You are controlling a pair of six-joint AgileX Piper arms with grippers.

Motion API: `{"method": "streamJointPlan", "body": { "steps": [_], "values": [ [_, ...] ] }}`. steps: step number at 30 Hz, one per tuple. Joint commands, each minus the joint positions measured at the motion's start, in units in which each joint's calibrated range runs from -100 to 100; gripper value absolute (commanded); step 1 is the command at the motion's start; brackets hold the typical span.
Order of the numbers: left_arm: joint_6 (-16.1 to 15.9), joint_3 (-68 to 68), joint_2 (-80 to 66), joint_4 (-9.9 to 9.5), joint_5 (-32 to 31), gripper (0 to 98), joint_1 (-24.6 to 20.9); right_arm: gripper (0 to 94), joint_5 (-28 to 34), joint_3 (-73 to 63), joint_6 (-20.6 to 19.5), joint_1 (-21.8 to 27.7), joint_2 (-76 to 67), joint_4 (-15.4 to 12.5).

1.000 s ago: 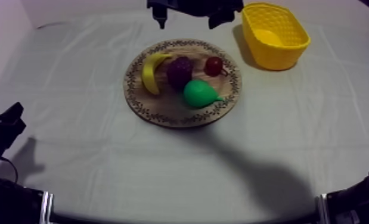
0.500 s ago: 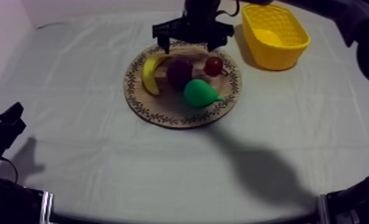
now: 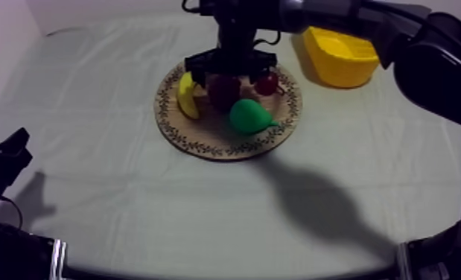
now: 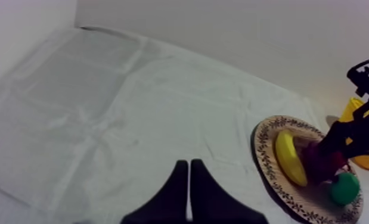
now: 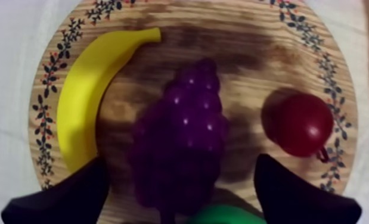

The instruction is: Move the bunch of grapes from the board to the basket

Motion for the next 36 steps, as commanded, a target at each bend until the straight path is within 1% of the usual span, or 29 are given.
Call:
{"method": "streamJointPlan", "body": {
  "steps": [1,10,20,32,34,36],
  "values": [
    [-0.01,-0.04,0.00,0.01,0.01,0.1,0.01,79.5,0.08,-1.17,0.14,0.06,0.93,0.00],
    [-0.01,-0.04,0.00,0.01,0.01,0.1,0.01,78.4,-0.66,-5.22,0.64,0.60,5.02,-0.21],
    [-0.01,-0.04,0.00,0.01,0.01,0.1,0.01,76.0,-1.98,-6.51,0.85,0.55,7.44,-0.10],
    [-0.01,-0.04,0.00,0.01,0.01,0.1,0.01,69.0,-2.98,-6.15,1.57,1.02,7.77,-0.84],
    [-0.01,-0.04,0.00,0.01,0.01,0.1,0.01,66.9,-3.22,-6.03,1.70,1.20,7.78,-0.99],
    [-0.01,-0.04,0.00,0.01,0.01,0.1,0.01,62.6,-3.42,-5.98,1.81,1.29,7.78,-1.08]
  ]
}}
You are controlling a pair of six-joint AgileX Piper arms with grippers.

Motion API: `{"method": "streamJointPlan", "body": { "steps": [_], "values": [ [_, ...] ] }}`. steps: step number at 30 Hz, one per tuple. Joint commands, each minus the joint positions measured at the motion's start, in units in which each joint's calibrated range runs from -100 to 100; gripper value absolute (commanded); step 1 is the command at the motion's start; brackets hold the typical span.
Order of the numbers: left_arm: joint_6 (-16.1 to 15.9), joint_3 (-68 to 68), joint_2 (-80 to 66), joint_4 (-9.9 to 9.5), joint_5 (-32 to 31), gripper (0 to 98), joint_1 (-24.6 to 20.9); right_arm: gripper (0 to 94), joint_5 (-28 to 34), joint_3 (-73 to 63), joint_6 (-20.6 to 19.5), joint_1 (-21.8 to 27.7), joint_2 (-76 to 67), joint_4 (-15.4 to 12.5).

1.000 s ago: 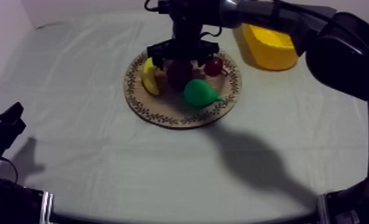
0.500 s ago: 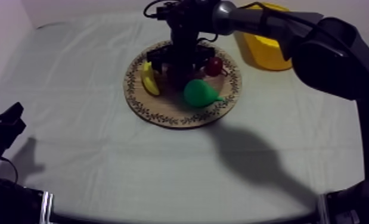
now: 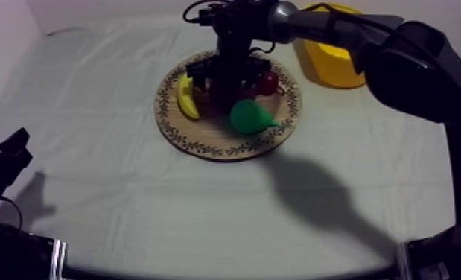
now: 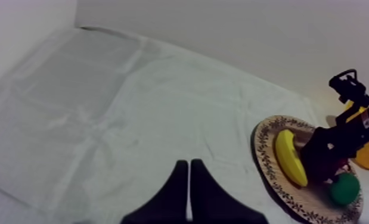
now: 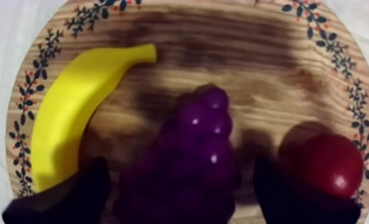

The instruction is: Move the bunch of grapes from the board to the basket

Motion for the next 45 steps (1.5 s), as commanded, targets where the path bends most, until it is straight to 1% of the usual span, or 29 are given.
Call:
{"method": "streamJointPlan", "body": {
  "steps": [1,5,8,12,22,32,37,41,45],
  "values": [
    [-0.01,-0.04,0.00,0.01,0.01,0.1,0.01,60.0,-0.27,0.03,0.01,0.04,0.05,0.04],
    [-0.01,-0.04,0.00,0.01,0.01,0.1,0.01,47.7,-0.39,0.06,0.36,0.10,0.05,0.00],
    [-0.01,-0.04,0.00,0.01,0.01,0.1,0.01,40.1,-0.42,0.07,0.54,0.07,0.05,0.10],
    [-0.01,-0.04,0.00,0.01,0.01,0.1,0.01,34.4,-0.43,0.18,0.56,-0.13,0.05,0.43],
    [-0.01,-0.04,0.00,0.01,0.01,0.1,0.01,30.1,-1.85,2.76,0.32,-0.48,-2.15,1.03],
    [-0.01,-0.04,0.00,0.01,0.01,0.1,0.01,26.5,-3.45,8.59,0.36,-0.23,-11.19,1.69],
    [-0.01,-0.04,0.00,0.01,0.01,0.1,0.01,24.9,-5.18,13.52,0.56,-0.43,-17.72,3.59],
    [-0.01,-0.04,0.00,0.01,0.01,0.1,0.01,23.0,-8.59,20.22,0.47,-0.71,-23.80,5.75],
    [-0.01,-0.04,0.00,0.01,0.01,0.1,0.01,22.2,-10.82,27.12,0.87,-0.68,-30.21,6.72]
  ]
}}
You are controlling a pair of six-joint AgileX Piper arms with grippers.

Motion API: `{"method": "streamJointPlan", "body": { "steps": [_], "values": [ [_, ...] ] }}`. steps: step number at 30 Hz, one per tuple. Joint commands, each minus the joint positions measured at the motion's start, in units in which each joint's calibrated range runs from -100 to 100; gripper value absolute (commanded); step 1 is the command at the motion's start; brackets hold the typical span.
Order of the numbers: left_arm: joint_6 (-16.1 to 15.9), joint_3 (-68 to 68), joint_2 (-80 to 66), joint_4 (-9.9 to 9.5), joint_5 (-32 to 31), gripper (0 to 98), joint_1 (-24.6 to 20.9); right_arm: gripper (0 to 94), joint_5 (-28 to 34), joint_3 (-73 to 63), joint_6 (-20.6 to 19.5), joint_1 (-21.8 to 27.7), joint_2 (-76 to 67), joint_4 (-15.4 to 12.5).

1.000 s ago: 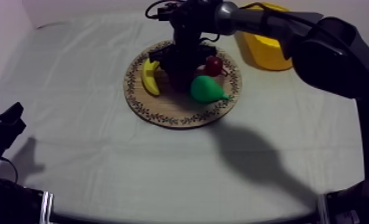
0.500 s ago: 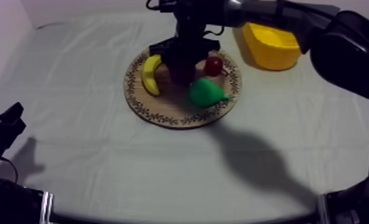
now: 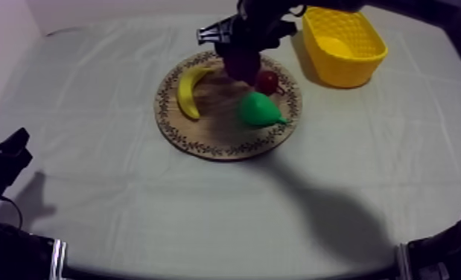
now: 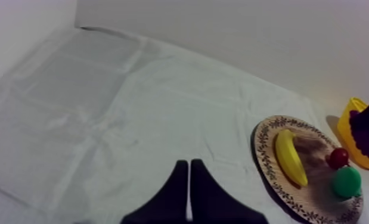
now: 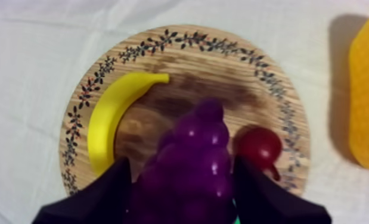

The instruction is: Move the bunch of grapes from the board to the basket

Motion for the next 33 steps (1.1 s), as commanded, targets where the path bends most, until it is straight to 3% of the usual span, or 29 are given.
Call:
{"method": "streamJointPlan", "body": {
  "steps": [1,13,20,33],
  "values": [
    [-0.01,-0.04,0.00,0.01,0.01,0.1,0.01,22.2,-0.68,5.40,0.31,0.04,-5.08,0.16],
    [-0.01,-0.04,0.00,0.01,0.01,0.1,0.01,19.5,-2.03,27.12,2.35,2.80,-26.40,3.62],
    [-0.01,-0.04,0.00,0.01,0.01,0.1,0.01,19.8,-1.96,37.41,4.12,5.96,-35.80,4.10],
    [-0.01,-0.04,0.00,0.01,0.01,0.1,0.01,19.9,-2.22,41.56,5.85,11.95,-40.83,3.64]
  ]
}}
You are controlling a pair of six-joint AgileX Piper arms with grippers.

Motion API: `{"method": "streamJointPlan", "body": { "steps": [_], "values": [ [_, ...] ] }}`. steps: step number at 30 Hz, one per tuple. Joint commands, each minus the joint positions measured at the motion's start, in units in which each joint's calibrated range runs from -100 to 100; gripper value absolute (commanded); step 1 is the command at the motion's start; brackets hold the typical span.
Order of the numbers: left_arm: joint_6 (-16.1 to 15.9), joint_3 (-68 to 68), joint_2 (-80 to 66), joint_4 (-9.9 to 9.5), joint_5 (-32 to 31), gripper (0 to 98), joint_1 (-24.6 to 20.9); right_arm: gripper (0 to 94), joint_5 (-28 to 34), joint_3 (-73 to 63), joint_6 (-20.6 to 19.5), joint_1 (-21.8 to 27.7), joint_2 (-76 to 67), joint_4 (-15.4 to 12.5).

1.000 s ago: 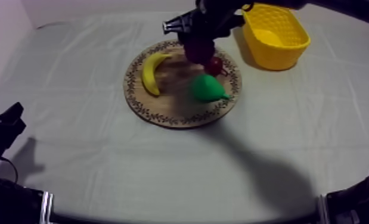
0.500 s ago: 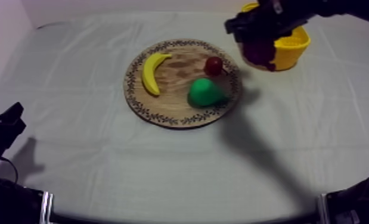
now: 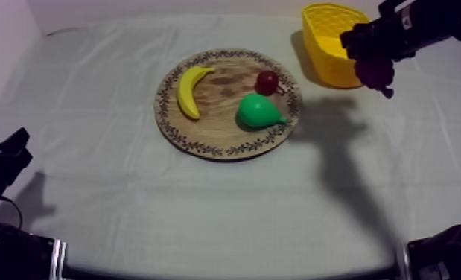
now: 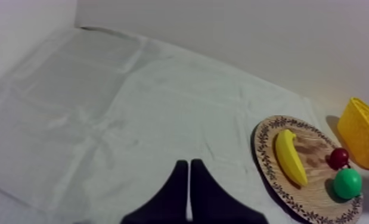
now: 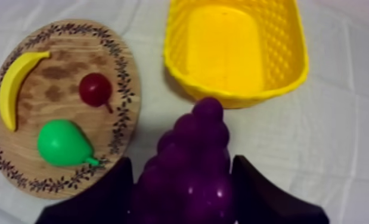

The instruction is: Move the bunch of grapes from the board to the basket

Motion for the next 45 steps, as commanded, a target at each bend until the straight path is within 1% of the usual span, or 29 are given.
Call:
{"method": "streamJointPlan", "body": {
  "steps": [1,10,18,27,38,42,45],
  "values": [
    [-0.01,-0.04,0.00,0.01,0.01,0.1,0.01,19.9,-0.35,-0.24,-0.05,0.81,0.27,0.25],
    [-0.01,-0.04,0.00,0.01,0.01,0.1,0.01,19.1,-3.32,-2.71,0.31,4.00,3.38,-0.07],
    [-0.01,-0.04,0.00,0.01,0.01,0.1,0.01,18.9,-4.79,-9.48,1.58,6.80,8.85,-1.09],
    [-0.01,-0.04,0.00,0.01,0.01,0.1,0.01,18.9,-5.08,-23.21,2.25,8.55,19.70,-1.19],
    [-0.01,-0.04,0.00,0.01,0.01,0.1,0.01,18.8,-4.07,-44.33,2.69,9.91,37.96,-1.35],
    [-0.01,-0.04,0.00,0.01,0.01,0.1,0.01,18.7,-3.51,-49.46,2.69,10.00,43.83,-1.42],
    [-0.01,-0.04,0.00,0.01,0.01,0.1,0.01,18.6,-3.38,-52.22,2.29,9.97,47.62,-0.91]
  ]
}}
